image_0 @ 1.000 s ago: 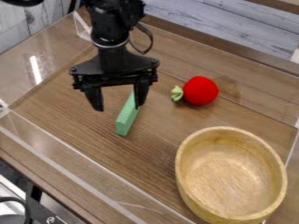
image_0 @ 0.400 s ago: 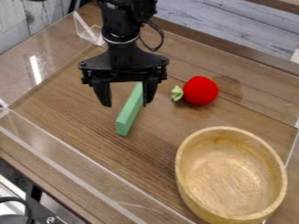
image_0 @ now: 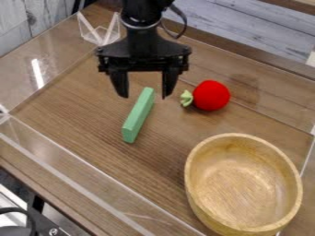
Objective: Remove the green block from the brown bowl and put it on the table
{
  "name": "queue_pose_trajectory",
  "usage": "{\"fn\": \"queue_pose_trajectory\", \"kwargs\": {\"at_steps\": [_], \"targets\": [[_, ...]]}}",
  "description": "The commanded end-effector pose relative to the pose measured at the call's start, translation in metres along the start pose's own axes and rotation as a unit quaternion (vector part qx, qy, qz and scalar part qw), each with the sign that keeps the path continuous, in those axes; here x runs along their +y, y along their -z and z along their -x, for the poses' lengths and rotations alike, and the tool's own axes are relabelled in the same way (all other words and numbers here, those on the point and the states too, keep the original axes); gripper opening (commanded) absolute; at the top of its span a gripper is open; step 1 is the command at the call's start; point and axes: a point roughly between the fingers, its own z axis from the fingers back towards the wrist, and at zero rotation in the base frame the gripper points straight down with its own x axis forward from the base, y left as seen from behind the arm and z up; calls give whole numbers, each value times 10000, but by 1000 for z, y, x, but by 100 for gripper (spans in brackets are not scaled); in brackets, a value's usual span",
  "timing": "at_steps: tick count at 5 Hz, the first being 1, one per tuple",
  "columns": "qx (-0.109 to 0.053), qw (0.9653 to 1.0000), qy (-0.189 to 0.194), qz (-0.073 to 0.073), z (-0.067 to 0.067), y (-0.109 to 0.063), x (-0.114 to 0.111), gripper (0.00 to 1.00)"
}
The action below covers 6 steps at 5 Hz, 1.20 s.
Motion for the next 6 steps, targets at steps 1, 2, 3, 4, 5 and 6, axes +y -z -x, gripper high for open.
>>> {"fn": "queue_pose_trajectory", "kwargs": {"at_steps": [1, 2, 3, 4, 5, 6], "targets": [[-292, 9995, 80, 51, -12, -9, -1, 100], [-384, 9992, 58, -6, -21, -4, 5, 100], [-450, 9990, 48, -66, -28, 0, 11, 100], [-509, 9980, -305, -226, -30, 0, 21, 100], [-514, 9962, -610, -343, -31, 0, 29, 100], [-450, 9965, -632, -304, -41, 7, 26, 100]]}}
